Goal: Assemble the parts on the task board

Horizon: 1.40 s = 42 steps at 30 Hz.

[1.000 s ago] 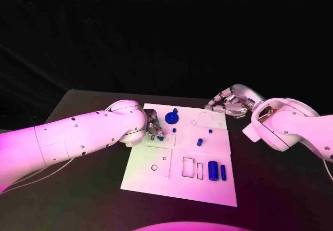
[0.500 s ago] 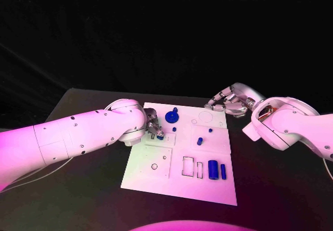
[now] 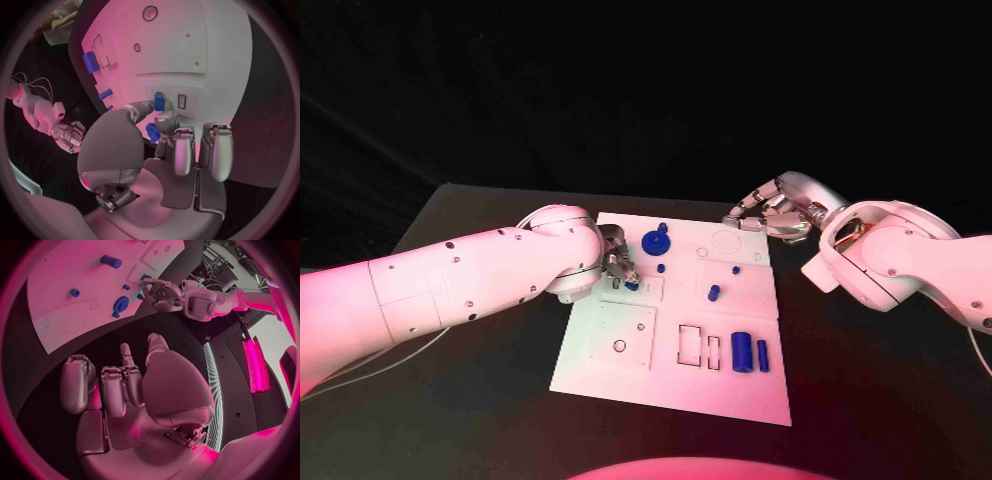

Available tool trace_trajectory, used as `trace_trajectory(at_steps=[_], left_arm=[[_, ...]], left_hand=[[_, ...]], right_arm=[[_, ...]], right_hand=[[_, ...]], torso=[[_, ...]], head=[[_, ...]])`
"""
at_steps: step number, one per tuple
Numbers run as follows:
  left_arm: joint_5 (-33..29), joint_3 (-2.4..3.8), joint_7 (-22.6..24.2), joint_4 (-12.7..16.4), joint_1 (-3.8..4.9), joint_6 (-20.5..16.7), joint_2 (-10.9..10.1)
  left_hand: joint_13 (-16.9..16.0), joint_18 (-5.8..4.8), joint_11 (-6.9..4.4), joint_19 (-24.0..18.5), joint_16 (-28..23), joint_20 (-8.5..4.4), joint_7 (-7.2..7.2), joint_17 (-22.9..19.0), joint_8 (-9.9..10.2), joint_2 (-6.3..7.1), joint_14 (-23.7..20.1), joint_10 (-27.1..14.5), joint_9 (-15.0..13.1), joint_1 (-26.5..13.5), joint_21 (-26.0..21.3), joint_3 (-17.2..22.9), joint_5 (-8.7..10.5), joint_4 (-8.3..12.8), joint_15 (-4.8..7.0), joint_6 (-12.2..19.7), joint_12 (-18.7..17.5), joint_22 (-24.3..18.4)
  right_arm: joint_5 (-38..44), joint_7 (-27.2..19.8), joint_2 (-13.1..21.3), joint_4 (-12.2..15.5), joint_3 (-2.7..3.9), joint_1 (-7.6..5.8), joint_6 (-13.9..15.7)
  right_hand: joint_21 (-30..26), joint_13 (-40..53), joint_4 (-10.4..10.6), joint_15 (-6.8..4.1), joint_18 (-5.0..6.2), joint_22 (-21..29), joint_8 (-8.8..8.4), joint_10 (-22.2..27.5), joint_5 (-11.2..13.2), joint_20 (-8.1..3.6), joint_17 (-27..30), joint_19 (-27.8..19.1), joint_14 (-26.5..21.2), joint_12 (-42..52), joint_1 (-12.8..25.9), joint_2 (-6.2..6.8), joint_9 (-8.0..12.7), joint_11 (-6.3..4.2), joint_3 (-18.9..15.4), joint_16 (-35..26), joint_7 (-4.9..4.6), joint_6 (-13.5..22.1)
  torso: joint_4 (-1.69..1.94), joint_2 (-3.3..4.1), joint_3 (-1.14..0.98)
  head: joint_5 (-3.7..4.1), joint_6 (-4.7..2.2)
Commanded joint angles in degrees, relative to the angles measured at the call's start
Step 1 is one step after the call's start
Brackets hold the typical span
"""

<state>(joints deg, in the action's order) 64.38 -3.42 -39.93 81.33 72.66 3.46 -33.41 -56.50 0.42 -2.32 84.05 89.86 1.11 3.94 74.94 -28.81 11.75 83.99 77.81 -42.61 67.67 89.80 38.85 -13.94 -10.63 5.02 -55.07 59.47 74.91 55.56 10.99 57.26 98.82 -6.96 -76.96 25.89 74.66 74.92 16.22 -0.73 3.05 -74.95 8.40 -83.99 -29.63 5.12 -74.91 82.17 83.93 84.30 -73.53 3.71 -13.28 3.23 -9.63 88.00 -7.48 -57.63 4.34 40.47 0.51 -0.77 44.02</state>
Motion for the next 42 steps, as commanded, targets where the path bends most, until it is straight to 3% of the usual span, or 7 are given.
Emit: trace_trajectory(at_steps=[1,17,42], left_arm=[[0.0,-0.07,-1.8,0.1,-0.13,1.8,0.3],[0.1,-0.07,-2.3,-0.6,-0.12,2.7,0.7],[0.8,-0.06,-2.5,-0.9,-0.12,3.3,0.9]], left_hand=[[-0.2,-0.42,-0.39,5.9,0.1,-0.36,-2.68,15.1,-0.4,0.03,6.0,0.9,-9.0,-0.7,0.2,6.2,0.08,6.3,0.50,-2.3,0.5,15.1],[-1.0,-0.42,-1.09,5.9,0.1,-0.75,-3.61,15.1,-0.7,-0.21,6.0,1.4,-11.0,-3.5,0.2,1.3,0.51,3.3,1.10,-3.2,2.1,15.1],[-1.6,-0.42,-1.45,5.9,0.1,-1.09,-4.03,15.1,-0.4,-0.52,6.0,1.6,-12.1,-5.2,0.2,-4.7,0.90,0.2,1.46,-4.3,3.6,15.1]], right_arm=[[0.3,-0.6,0.0,0.1,0.00,0.04,-0.8],[0.3,-0.7,0.0,0.2,0.00,0.04,-1.0],[0.8,-0.4,0.4,0.2,0.00,0.04,-1.4]], right_hand=[[-0.3,7.8,0.1,-0.38,0.63,-5.7,0.31,0.2,-0.3,-0.03,-10.7,-0.5,4.9,-0.3,-0.6,-0.10,-0.1,-0.34,-0.3,-0.4,0.05,0.0],[-0.8,7.5,0.2,-0.38,0.74,-5.4,0.27,0.5,-0.1,-0.03,-10.2,-0.7,4.8,-0.6,-0.5,-0.13,-0.1,-0.32,-0.4,-0.7,0.01,0.1],[-0.9,7.4,0.2,-0.37,0.75,-5.4,0.21,0.6,0.0,-0.03,-10.2,-0.8,4.8,-0.6,-0.4,-0.18,-0.1,-0.29,-0.5,-0.7,-0.02,0.3]], torso=[[0.01,-0.01,-0.01],[0.00,-0.01,-0.02],[0.05,-0.04,0.01]], head=[[0.13,-0.05],[0.38,-0.07],[0.59,0.23]])
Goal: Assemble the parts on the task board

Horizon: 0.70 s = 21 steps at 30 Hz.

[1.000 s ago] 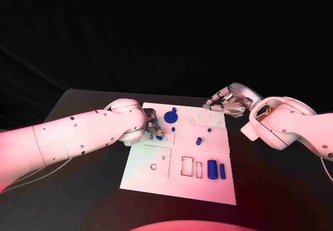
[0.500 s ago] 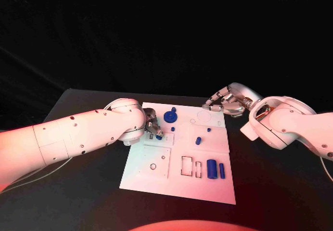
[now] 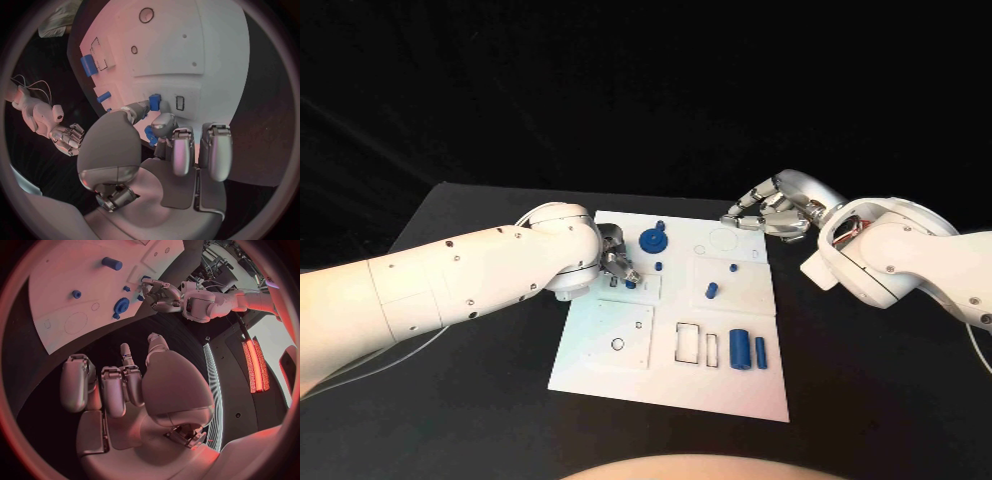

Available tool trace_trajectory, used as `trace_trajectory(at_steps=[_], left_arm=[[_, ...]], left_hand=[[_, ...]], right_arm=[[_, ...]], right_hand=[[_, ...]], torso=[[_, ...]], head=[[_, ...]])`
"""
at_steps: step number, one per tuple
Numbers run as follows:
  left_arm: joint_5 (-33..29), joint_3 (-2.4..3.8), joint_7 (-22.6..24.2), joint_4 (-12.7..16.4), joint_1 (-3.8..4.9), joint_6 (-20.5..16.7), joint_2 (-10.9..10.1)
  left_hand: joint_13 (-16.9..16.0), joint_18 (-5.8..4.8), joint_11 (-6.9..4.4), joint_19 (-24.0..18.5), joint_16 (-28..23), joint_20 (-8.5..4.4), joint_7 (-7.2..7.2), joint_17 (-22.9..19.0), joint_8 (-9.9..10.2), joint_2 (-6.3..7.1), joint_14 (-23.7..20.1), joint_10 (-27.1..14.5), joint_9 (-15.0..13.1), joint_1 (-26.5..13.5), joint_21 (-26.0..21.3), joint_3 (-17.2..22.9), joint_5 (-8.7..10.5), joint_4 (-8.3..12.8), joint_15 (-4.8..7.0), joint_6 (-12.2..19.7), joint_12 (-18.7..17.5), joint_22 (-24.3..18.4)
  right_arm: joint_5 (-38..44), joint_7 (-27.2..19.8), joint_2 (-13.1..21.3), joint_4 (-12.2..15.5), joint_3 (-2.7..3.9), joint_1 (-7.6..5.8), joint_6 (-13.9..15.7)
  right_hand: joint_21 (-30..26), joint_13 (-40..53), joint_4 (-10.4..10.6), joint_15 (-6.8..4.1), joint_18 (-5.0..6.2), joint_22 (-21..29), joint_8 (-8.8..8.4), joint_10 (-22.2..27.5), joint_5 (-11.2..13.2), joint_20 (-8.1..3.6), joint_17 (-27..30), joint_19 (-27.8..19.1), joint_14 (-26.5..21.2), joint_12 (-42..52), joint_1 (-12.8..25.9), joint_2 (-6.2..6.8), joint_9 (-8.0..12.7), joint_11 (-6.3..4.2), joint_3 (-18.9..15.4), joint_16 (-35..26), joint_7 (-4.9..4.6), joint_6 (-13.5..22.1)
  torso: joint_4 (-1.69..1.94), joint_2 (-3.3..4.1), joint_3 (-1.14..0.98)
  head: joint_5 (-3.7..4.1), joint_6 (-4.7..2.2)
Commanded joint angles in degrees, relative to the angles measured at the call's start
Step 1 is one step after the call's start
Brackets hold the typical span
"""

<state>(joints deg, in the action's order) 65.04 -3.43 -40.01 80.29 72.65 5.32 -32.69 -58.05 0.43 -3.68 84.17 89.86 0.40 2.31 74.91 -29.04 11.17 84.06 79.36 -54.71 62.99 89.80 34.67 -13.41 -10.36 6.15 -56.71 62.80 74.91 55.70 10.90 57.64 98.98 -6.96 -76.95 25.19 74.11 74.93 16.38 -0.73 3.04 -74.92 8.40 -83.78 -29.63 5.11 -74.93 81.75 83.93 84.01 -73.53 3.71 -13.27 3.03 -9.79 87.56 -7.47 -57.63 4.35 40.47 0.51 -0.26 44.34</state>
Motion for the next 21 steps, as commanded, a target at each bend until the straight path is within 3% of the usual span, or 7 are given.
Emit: trace_trajectory(at_steps=[1,15,21], left_arm=[[0.2,-0.05,-2.4,0.1,-0.10,1.4,0.2],[0.2,-0.03,-2.4,-0.5,-0.10,1.0,0.2],[0.2,0.02,-2.4,-0.5,-0.10,0.8,0.2]], left_hand=[[-0.1,-0.43,-0.10,5.8,0.1,-0.39,-2.40,15.1,-0.1,0.03,5.9,0.1,0.0,-0.6,0.2,-0.9,0.41,-0.2,0.34,-2.7,0.3,15.1],[-0.1,-0.43,-0.03,5.8,0.1,-0.51,-2.33,15.1,0.4,-1.04,5.9,0.0,-0.7,-1.6,0.2,-7.7,0.57,-3.2,0.30,-3.2,0.9,15.1],[-0.5,-0.43,0.06,5.8,0.1,-0.55,-2.26,15.1,0.6,-0.90,5.9,0.1,-1.1,-3.1,0.2,-13.0,0.71,-5.3,0.25,-3.5,1.6,15.1]], right_arm=[[0.7,-0.3,0.0,0.1,0.00,0.03,-0.7],[0.7,-0.3,0.1,0.1,0.00,0.03,-0.4],[0.8,-0.3,0.1,0.1,0.00,0.03,-0.5]], right_hand=[[-0.5,7.3,0.1,-0.36,0.78,-5.3,0.19,0.5,0.0,-0.02,-10.0,-0.4,4.8,-0.5,-0.4,-0.18,-0.1,-0.08,-0.4,-0.3,-0.03,0.3],[-1.2,6.9,0.1,-0.30,0.90,-5.0,0.11,0.9,0.7,0.02,-9.6,-0.7,4.7,-0.9,-0.1,-0.24,0.0,0.00,-0.8,-0.6,-0.12,0.6],[-1.2,7.0,0.2,-0.29,0.90,-5.0,0.11,0.8,0.9,0.03,-9.6,-0.7,4.6,-0.8,0.0,-0.26,0.0,0.01,-0.9,-0.6,-0.13,0.6]], torso=[[0.05,-0.05,0.00],[0.02,-0.05,0.03],[0.03,-0.06,0.04]], head=[[0.10,-0.12],[0.16,-0.38],[0.17,-0.31]])
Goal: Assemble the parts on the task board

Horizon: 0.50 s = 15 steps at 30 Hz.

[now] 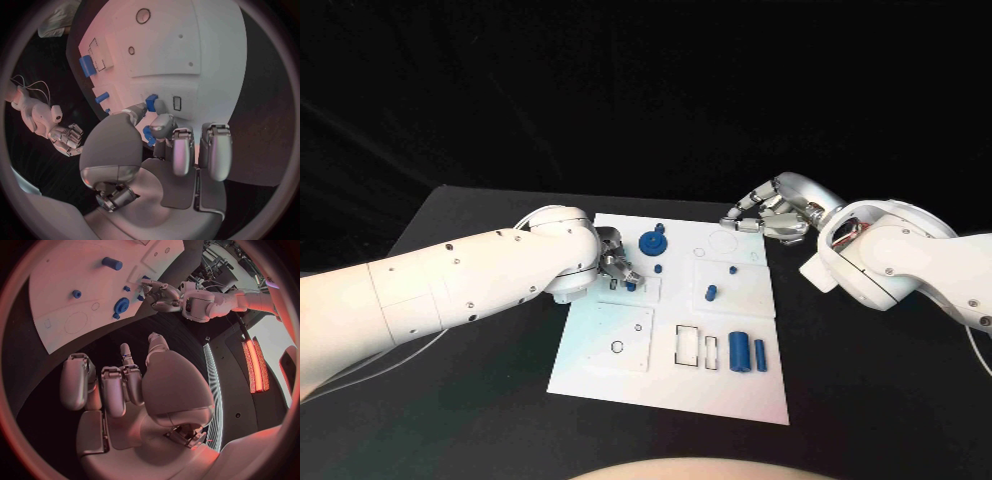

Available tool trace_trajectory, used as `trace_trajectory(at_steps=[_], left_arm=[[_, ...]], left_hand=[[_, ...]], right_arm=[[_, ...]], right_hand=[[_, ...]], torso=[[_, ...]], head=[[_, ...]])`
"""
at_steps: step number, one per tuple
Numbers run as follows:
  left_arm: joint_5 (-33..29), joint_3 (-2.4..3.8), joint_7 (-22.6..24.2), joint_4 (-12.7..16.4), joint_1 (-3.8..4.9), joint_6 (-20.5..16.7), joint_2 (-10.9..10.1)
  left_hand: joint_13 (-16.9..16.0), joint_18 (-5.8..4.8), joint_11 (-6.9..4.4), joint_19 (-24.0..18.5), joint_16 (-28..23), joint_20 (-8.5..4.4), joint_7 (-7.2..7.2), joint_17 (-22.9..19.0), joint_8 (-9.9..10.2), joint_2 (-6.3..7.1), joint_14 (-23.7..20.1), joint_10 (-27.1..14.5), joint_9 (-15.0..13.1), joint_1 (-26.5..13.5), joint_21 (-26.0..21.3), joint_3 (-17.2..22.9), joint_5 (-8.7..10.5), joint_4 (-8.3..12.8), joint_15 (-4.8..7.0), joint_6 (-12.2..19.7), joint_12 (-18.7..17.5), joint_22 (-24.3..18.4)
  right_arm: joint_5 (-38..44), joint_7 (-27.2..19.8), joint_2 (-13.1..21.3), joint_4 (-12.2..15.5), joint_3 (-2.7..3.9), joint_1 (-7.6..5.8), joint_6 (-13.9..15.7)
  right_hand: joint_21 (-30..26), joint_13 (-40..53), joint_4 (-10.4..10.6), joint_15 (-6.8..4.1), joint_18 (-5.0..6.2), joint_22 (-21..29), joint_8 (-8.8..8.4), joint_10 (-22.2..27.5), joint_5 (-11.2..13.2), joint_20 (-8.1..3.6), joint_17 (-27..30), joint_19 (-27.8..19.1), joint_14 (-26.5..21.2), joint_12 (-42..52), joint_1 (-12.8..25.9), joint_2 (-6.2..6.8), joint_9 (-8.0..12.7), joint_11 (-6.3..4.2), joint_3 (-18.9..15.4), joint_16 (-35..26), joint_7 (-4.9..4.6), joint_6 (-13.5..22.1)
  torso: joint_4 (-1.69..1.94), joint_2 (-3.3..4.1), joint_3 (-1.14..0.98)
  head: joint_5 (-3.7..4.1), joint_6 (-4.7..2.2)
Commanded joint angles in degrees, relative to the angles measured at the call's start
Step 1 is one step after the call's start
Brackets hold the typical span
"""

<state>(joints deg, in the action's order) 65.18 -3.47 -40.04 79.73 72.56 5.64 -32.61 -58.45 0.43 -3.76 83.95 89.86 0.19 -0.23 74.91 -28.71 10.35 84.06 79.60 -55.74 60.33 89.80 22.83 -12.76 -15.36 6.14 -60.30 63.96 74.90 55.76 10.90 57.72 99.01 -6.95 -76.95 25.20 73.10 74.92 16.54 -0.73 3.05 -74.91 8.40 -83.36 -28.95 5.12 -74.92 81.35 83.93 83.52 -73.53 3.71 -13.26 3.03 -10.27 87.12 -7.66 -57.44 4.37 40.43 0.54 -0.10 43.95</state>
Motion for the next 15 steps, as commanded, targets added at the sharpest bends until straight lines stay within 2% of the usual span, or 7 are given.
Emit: trace_trajectory(at_steps=[1,12,15], left_arm=[[0.0,0.06,-2.4,0.1,-0.02,0.4,0.1],[-0.6,0.35,-2.2,1.0,-0.02,-0.9,-0.7],[-0.6,0.62,-2.1,1.6,0.00,-1.3,-1.3]], left_hand=[[-0.1,-0.43,0.13,6.0,0.1,-0.35,0.25,15.1,0.4,-0.27,5.9,-0.2,-0.2,-0.1,0.2,-2.2,0.01,-0.5,0.29,0.1,0.5,15.1],[0.5,-0.43,0.18,6.0,0.1,-0.37,0.35,15.1,0.8,-0.98,5.9,-0.6,-0.5,0.3,0.2,-5.8,-0.06,-1.1,0.27,0.2,0.3,15.1],[1.3,-0.43,0.34,6.0,0.1,-0.34,0.54,15.1,1.2,-1.29,5.9,-1.2,-0.6,0.7,0.2,-7.3,-0.09,-1.1,0.17,0.7,-0.4,15.1]], right_arm=[[0.8,-0.3,0.0,0.0,0.00,0.03,-0.5],[0.9,-0.3,0.0,-0.1,0.00,0.03,-0.6],[1.6,-0.4,-0.1,-0.3,-0.01,0.04,-0.6]], right_hand=[[-0.2,7.0,0.0,-0.29,0.89,-5.0,0.11,0.4,0.2,0.02,-9.6,-0.3,4.6,-0.3,0.0,-0.26,0.0,0.01,-0.4,-0.2,0.06,0.4],[-0.2,7.0,0.0,-0.29,0.89,-5.0,0.12,0.3,0.3,0.03,-9.6,-0.3,4.6,-0.3,0.1,-0.28,0.0,0.01,-0.4,-0.2,0.06,0.4],[-0.2,7.0,0.0,-0.29,0.90,-5.0,0.13,0.3,0.4,0.03,-9.5,-0.3,4.6,-0.2,0.1,-0.26,0.0,0.01,-0.5,-0.2,0.06,0.4]], torso=[[0.02,-0.02,0.01],[0.01,-0.02,0.03],[0.06,-0.06,0.04]], head=[[0.02,0.09],[0.12,-0.18],[0.24,-0.36]])
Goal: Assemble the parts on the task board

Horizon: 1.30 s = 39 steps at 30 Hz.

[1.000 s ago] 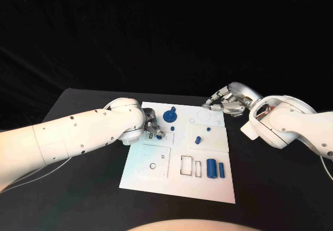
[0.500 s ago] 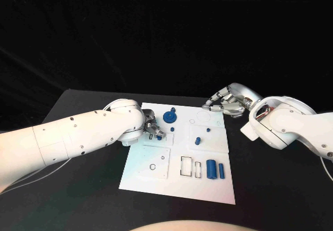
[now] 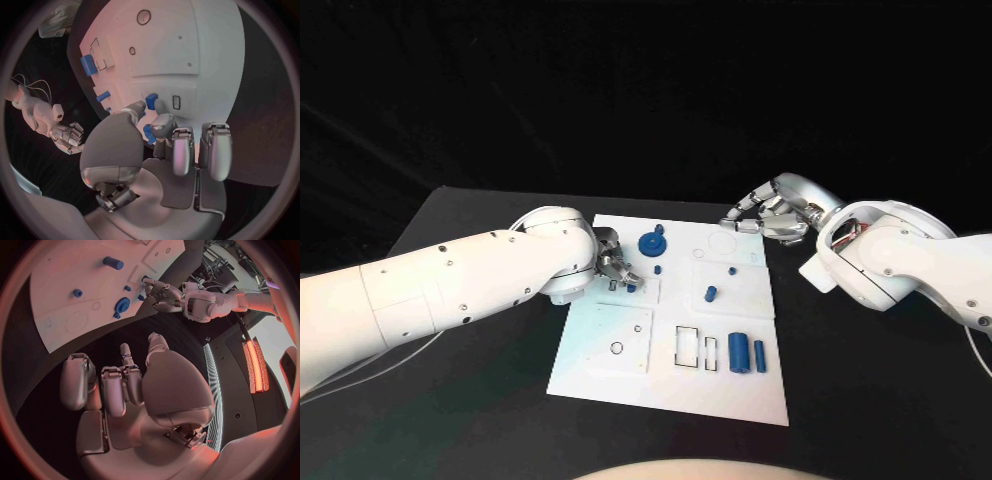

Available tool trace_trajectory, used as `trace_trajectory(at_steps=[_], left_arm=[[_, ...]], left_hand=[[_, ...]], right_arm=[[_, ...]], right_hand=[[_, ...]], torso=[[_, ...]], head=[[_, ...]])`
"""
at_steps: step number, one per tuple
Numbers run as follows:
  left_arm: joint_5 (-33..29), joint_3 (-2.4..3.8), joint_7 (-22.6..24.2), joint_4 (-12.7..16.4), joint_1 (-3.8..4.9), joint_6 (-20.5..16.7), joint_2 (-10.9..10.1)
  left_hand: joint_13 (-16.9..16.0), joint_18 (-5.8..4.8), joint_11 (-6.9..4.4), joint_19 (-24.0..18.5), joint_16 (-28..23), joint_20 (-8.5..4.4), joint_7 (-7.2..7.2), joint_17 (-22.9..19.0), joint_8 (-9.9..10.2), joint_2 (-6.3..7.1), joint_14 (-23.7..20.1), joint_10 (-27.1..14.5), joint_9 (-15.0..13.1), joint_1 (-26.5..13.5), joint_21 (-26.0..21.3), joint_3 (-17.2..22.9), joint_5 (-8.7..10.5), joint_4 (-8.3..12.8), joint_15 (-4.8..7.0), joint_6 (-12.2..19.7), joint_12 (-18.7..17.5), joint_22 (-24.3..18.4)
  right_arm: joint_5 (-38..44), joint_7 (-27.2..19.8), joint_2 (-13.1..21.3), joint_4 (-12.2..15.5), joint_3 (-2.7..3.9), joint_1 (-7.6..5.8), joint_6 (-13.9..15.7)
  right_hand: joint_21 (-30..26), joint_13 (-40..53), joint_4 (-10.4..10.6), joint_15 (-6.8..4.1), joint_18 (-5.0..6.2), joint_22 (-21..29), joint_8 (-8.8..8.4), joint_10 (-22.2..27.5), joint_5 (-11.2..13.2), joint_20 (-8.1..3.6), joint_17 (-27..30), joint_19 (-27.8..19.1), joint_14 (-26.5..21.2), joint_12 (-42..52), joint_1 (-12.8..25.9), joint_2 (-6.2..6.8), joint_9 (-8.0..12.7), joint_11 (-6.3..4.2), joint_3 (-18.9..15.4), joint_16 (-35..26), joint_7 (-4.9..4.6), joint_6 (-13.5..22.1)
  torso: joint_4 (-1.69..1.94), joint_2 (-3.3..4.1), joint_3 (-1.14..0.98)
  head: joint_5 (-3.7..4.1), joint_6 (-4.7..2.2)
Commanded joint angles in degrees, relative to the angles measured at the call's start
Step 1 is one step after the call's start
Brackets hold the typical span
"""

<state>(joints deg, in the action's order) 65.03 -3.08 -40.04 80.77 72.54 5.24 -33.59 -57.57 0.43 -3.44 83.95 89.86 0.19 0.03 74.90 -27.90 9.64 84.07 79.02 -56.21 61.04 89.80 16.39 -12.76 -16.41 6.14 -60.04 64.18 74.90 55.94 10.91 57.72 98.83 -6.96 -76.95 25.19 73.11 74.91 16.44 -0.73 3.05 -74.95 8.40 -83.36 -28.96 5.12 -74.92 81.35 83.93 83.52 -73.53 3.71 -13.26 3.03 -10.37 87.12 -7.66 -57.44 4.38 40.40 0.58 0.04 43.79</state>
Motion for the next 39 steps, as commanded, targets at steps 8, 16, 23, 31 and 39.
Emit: trace_trajectory(at_steps=[8,16,23,31,39], left_arm=[[-0.9,1.61,-1.9,2.1,0.20,-2.2,-1.6],[-6.1,3.53,-1.2,3.0,1.67,-3.3,-3.5],[-2.4,3.99,0.6,-0.2,3.86,-1.2,-3.7],[1.8,4.02,2.3,-7.2,4.32,0.8,-0.7],[2.5,3.65,3.2,-12.4,4.20,3.9,2.4]], left_hand=[[1.2,-0.43,0.26,6.1,0.1,-0.22,0.56,15.1,0.9,-1.34,5.9,-1.2,-0.3,-0.5,0.2,-4.3,-0.10,-0.3,-0.03,0.9,-0.9,15.1],[6.4,0.25,2.11,4.3,0.1,0.95,2.75,15.1,6.8,-2.69,5.9,-4.8,4.4,3.0,-1.4,-8.1,-0.31,-0.2,-1.56,3.8,-5.0,12.5],[15.5,0.91,2.97,2.6,-0.6,1.60,3.68,14.2,10.0,-3.19,5.6,-9.8,7.7,4.0,-3.0,-11.3,-0.34,-0.3,-2.28,4.0,-13.0,9.9],[18.4,1.04,3.41,2.3,-1.0,2.03,4.15,13.8,12.0,-3.81,5.5,-10.7,9.8,5.0,-3.4,-13.4,-0.38,-0.3,-2.69,3.7,-15.7,9.4],[18.3,1.00,3.43,2.5,-0.8,2.09,4.17,14.0,12.4,-4.23,5.5,-10.5,10.3,5.4,-3.3,-13.7,-0.40,-0.3,-2.72,3.4,-15.5,9.6]], right_arm=[[2.2,-0.4,-0.2,-0.8,-0.01,0.12,-0.4],[4.2,-0.5,-0.4,-1.3,-0.03,0.59,-0.2],[4.6,-0.5,-0.7,-1.7,-0.05,1.02,-0.2],[4.6,-0.5,-0.9,-1.6,-0.05,1.19,-0.2],[4.6,-0.5,-0.9,-1.4,-0.05,1.22,-0.2]], right_hand=[[-0.4,7.0,0.0,-0.29,0.94,-4.9,0.15,0.3,0.6,0.04,-9.4,-0.4,4.6,-0.3,0.0,-0.16,-0.1,0.01,-0.5,-0.3,0.07,0.4],[-0.5,7.0,0.0,-0.29,0.96,-4.8,0.16,0.4,0.6,0.04,-9.4,-0.4,4.6,-0.3,0.0,-0.16,-0.1,0.01,-0.5,-0.3,0.07,0.4],[-0.5,7.0,0.0,-0.29,0.96,-4.8,0.16,0.4,0.6,0.04,-9.4,-0.4,4.6,-0.3,0.0,-0.16,-0.1,0.01,-0.5,-0.3,0.07,0.4],[-0.6,7.0,0.0,-0.29,0.97,-4.8,0.17,0.4,0.6,0.04,-9.3,-0.5,4.6,-0.3,0.0,-0.18,-0.1,0.00,-0.5,-0.4,0.07,0.4],[-0.5,7.0,0.0,-0.29,0.96,-4.8,0.18,0.3,0.6,0.04,-9.4,-0.4,4.6,-0.2,0.0,-0.24,-0.1,0.00,-0.5,-0.3,0.08,0.4]], torso=[[-0.01,-0.03,-0.02],[0.00,0.03,-0.04],[0.19,-0.07,-0.17],[0.07,-0.02,-0.13],[0.12,0.09,-0.07]], head=[[0.16,-0.39],[0.18,-0.90],[0.07,-1.34],[-0.32,-1.38],[-0.64,-1.36]])
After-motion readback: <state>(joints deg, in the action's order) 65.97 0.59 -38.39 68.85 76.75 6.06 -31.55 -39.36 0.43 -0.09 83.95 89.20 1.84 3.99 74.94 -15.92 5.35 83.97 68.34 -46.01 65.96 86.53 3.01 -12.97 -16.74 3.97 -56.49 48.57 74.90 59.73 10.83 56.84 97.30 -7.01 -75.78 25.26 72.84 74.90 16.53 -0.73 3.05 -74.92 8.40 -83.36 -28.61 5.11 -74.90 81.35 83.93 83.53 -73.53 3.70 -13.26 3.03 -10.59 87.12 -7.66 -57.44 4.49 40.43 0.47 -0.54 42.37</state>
